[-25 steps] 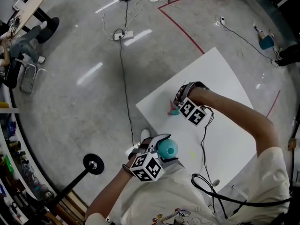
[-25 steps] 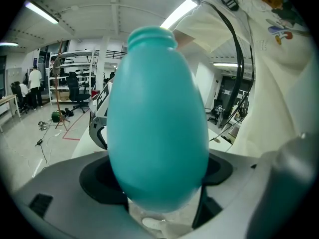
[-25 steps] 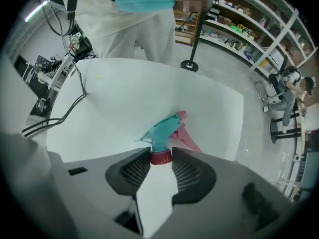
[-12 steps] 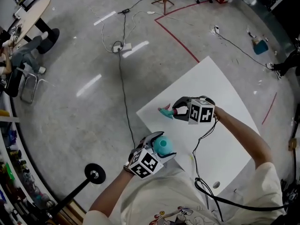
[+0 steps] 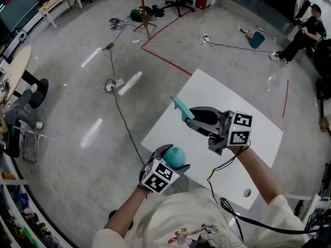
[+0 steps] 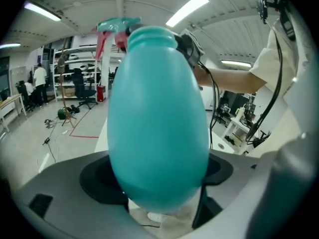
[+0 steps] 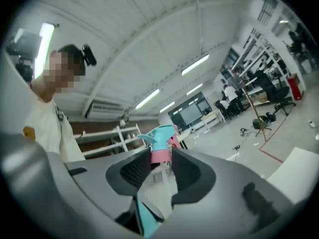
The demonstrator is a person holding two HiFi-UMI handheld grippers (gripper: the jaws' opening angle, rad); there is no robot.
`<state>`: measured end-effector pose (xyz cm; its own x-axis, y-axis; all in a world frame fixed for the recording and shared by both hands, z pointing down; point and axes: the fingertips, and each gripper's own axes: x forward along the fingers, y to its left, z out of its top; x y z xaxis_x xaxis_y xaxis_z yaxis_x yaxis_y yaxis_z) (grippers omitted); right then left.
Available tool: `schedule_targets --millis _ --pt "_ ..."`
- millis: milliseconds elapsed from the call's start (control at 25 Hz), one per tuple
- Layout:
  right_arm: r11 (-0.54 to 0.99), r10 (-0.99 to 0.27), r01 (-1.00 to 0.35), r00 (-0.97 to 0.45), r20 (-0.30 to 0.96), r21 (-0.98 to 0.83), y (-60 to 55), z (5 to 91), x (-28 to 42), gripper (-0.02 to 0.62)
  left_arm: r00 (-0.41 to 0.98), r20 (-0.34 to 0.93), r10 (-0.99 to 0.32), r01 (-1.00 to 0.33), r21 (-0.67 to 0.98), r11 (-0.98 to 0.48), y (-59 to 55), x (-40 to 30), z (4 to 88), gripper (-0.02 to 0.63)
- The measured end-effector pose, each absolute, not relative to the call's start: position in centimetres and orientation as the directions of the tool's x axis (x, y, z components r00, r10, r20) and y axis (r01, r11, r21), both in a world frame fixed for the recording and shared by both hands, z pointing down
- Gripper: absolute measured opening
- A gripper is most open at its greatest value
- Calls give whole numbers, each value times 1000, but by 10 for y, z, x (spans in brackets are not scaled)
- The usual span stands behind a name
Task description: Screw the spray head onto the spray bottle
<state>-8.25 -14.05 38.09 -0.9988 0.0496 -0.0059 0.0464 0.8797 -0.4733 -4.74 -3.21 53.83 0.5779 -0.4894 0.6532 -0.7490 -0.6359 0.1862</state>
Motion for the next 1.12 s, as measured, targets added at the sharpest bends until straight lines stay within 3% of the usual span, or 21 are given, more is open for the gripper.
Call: schedule_targets --millis 120,320,760,1120 --pt "858 -55 57 -978 -200 -511 -146 315 -53 130 587 684 -433 -689 142 -710 -37 -32 524 430" --pt "872 -53 129 -934 -352 -473 -120 252 -23 130 568 718 -402 -651 93 -753 -36 -16 525 430" --pt "905 -6 128 -950 -313 -406 -97 250 -17 130 597 706 -382 -604 81 -793 -44 0 500 430" --pt "908 175 264 -945 -276 -327 -63 239 -14 130 639 655 -403 -565 44 -824 -50 19 399 430"
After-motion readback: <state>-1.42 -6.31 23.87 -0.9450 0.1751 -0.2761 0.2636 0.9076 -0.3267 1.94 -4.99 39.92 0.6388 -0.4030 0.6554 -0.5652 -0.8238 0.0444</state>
